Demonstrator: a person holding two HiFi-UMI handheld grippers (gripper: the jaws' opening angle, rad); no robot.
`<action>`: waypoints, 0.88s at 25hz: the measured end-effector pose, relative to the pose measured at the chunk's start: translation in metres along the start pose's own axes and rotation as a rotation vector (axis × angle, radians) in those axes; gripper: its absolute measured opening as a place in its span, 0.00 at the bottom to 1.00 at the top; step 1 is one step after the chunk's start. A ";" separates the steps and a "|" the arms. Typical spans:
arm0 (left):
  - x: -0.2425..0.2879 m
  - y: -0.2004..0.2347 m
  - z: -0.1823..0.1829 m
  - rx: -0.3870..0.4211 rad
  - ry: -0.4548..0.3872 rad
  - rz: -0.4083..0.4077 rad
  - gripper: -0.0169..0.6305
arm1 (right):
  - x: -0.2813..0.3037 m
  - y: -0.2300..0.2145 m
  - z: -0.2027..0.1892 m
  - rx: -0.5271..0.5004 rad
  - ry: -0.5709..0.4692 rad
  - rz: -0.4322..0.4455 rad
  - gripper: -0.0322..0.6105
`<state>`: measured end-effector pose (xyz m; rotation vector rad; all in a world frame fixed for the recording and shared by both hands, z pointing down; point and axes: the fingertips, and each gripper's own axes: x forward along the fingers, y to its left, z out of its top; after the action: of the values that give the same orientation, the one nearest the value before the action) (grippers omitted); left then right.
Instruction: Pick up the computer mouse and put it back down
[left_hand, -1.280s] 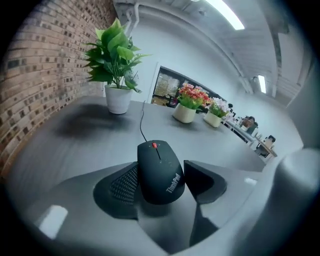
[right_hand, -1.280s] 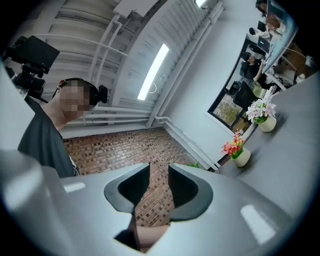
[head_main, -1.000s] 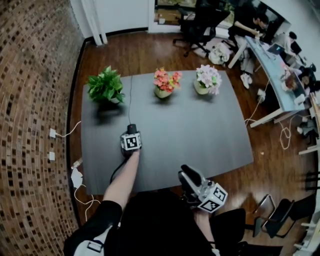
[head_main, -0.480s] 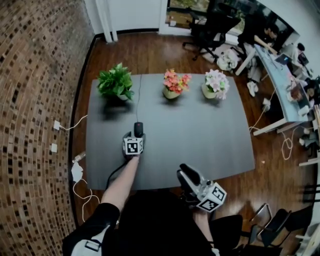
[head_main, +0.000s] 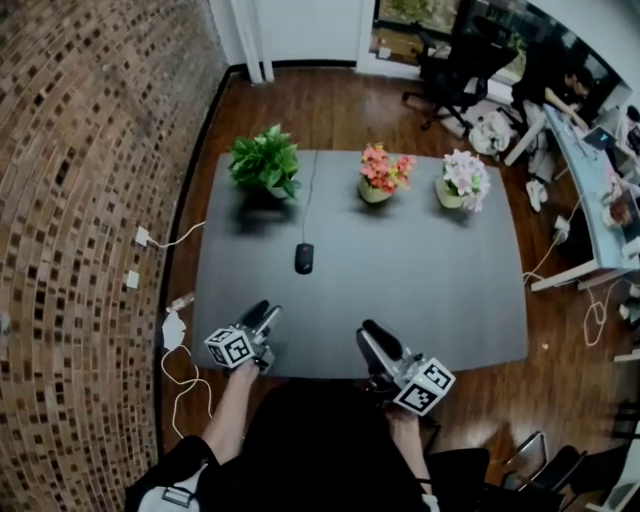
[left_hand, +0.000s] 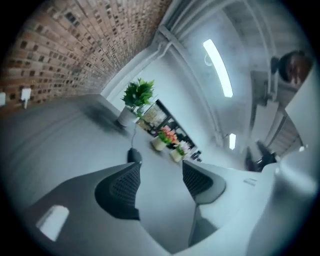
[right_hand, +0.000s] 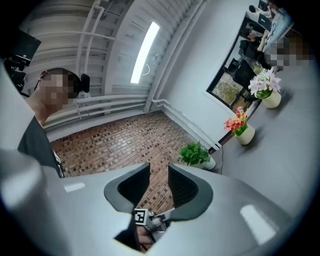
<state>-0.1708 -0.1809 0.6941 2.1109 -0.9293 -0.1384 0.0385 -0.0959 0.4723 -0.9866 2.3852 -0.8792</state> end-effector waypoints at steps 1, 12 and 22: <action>-0.008 -0.021 0.008 -0.033 -0.042 -0.097 0.39 | 0.003 -0.002 -0.001 0.013 0.005 0.008 0.19; -0.035 -0.242 0.066 0.063 -0.174 -0.757 0.03 | 0.001 0.010 -0.002 0.090 -0.006 0.187 0.19; -0.044 -0.287 0.039 0.008 -0.194 -0.738 0.03 | -0.042 -0.017 0.004 0.143 -0.025 0.238 0.19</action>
<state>-0.0536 -0.0611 0.4541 2.3818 -0.2083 -0.7208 0.0768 -0.0762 0.4866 -0.6406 2.3216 -0.9249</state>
